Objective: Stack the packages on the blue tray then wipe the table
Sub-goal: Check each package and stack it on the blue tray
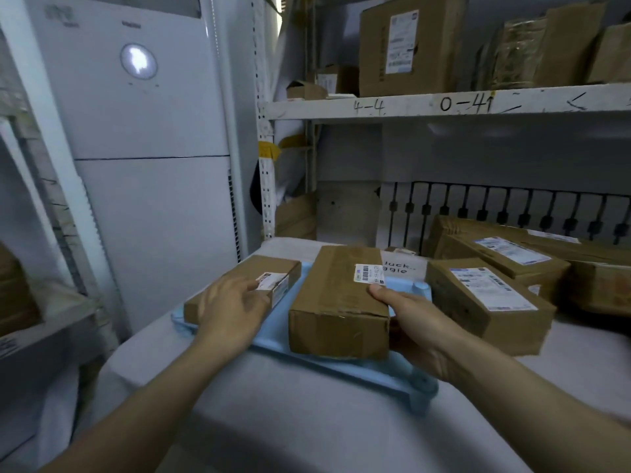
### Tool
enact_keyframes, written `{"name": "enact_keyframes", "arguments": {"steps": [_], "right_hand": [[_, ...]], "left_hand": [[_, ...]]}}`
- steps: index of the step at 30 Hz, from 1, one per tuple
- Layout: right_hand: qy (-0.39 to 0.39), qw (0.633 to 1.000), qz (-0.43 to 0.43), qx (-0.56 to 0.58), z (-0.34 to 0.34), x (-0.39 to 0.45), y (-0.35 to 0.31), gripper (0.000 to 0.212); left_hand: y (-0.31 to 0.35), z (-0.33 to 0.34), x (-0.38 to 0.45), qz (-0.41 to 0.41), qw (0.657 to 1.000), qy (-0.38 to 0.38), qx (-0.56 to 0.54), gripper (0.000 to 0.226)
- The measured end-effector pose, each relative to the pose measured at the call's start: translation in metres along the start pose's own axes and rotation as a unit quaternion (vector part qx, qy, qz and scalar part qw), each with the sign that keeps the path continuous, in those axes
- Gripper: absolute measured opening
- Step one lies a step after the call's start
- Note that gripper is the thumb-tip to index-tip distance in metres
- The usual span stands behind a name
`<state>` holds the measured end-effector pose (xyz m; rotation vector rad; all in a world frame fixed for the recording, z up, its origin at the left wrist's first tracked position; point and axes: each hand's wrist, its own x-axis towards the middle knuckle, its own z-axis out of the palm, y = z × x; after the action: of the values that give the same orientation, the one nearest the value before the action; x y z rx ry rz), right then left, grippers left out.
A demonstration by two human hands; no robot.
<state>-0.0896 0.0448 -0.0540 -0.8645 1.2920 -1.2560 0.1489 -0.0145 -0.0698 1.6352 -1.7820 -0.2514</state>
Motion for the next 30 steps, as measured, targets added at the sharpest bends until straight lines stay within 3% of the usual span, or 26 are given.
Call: {"name": "enact_keyframes", "arguments": {"steps": [3, 7, 16, 24, 30], "right_hand": [[0.004, 1.000, 0.013, -0.006, 0.017, 0.014, 0.006, 0.016], [-0.004, 0.999, 0.027, -0.038, 0.031, 0.024, 0.015, 0.021], [-0.009, 0.996, 0.040, -0.078, 0.039, 0.027, 0.020, 0.017], [-0.010, 0.993, 0.044, -0.108, 0.038, 0.018, 0.020, 0.039], [0.045, 0.992, -0.004, -0.115, 0.021, 0.002, 0.014, 0.024]], "left_hand": [[-0.023, 0.010, 0.002, 0.022, 0.999, -0.034, 0.014, 0.033], [-0.033, 0.018, 0.003, 0.033, 0.999, -0.022, 0.023, 0.033], [-0.035, 0.020, 0.005, 0.028, 0.998, -0.038, -0.041, 0.044], [-0.017, 0.016, -0.002, -0.008, 0.998, -0.051, -0.027, 0.048], [0.015, 0.004, -0.014, -0.024, 0.997, 0.018, -0.077, 0.041]]}}
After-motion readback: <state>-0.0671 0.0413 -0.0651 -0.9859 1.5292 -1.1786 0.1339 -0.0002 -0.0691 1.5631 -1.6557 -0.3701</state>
